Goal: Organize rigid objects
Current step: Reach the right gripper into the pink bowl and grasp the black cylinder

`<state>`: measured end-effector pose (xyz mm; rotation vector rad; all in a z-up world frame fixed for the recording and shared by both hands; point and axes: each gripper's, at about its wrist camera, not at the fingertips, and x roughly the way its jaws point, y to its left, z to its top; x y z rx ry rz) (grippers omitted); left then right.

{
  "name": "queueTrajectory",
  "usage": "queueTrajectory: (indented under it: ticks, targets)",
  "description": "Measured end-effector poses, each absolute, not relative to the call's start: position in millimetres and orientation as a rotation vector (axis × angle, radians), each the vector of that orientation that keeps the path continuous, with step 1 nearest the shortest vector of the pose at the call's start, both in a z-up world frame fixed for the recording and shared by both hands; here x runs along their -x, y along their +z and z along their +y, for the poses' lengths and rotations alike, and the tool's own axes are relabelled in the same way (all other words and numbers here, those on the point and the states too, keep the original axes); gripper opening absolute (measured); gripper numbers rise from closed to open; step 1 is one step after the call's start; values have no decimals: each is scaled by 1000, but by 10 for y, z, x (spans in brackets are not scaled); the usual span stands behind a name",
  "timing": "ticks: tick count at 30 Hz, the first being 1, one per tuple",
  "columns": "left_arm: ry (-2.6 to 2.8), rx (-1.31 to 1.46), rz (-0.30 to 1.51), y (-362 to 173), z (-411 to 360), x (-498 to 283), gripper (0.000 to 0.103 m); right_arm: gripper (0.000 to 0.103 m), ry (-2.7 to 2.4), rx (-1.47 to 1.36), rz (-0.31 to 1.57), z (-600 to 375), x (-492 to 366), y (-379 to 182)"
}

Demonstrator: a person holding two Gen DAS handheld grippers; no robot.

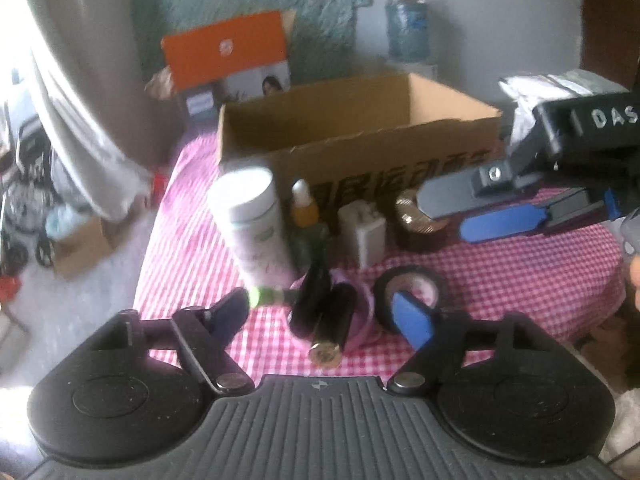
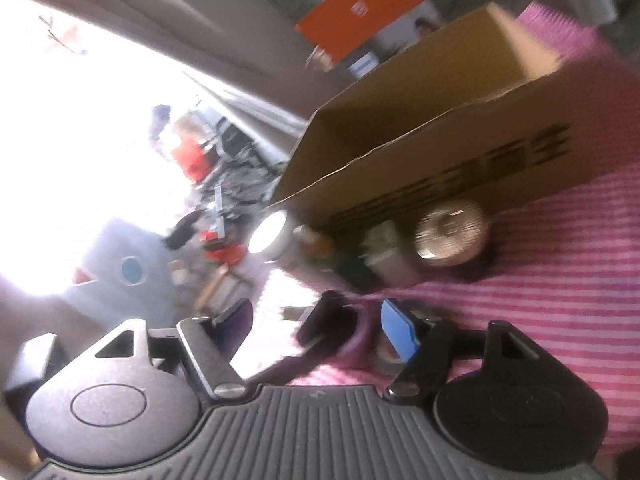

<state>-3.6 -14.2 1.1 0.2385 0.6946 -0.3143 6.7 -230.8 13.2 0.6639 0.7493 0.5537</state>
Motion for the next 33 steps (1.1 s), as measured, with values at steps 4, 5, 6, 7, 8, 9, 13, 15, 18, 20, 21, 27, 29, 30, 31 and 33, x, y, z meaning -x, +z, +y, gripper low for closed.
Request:
queueTrajectory:
  ticks: [4, 5, 6, 7, 8, 9, 13, 15, 18, 20, 21, 27, 29, 30, 31, 33]
  targets:
    - [-331, -170, 775, -58, -8, -61, 61, 68, 599, -715, 828, -2146, -246, -2]
    - [-343, -145, 797, -74, 19, -88, 60, 67, 602, -723, 846, -2114, -285, -51]
    - [-349, -127, 817, -85, 37, -116, 58, 66, 608, -738, 866, -2083, -319, -98]
    - [-352, -114, 829, -92, 49, -127, 55, 66, 611, -751, 881, -2069, -353, -141]
    - [-354, -104, 836, -99, 63, -139, 52, 65, 612, -765, 894, -2055, -371, -177]
    - [-360, -93, 844, -106, 75, -158, 48, 65, 610, -779, 906, -2040, -389, -217]
    - [-392, -59, 884, -136, 94, -214, 36, 59, 598, -831, 944, -2021, -394, -331]
    - [-406, -43, 901, -158, 106, -242, 28, 53, 587, -849, 964, -2007, -413, -392]
    - [-443, -23, 904, -162, 134, -235, 24, 46, 584, -858, 985, -1976, -433, -438]
    - [-464, -13, 908, -154, 138, -233, 23, 44, 583, -854, 995, -1953, -448, -454]
    - [-469, -13, 908, -152, 134, -235, 23, 43, 581, -850, 999, -1940, -457, -460]
    - [-480, -27, 917, -175, 82, -302, 23, 35, 568, -853, 1034, -1914, -516, -526]
    - [-484, -33, 923, -174, 75, -335, 23, 32, 566, -861, 1047, -1911, -534, -554]
    - [-485, -37, 926, -176, 66, -348, 23, 32, 565, -866, 1053, -1916, -537, -568]
    - [-485, -41, 931, -182, 58, -362, 24, 32, 565, -873, 1060, -1918, -550, -580]
    - [-484, -38, 941, -203, 50, -389, 23, 31, 564, -880, 1063, -1917, -557, -595]
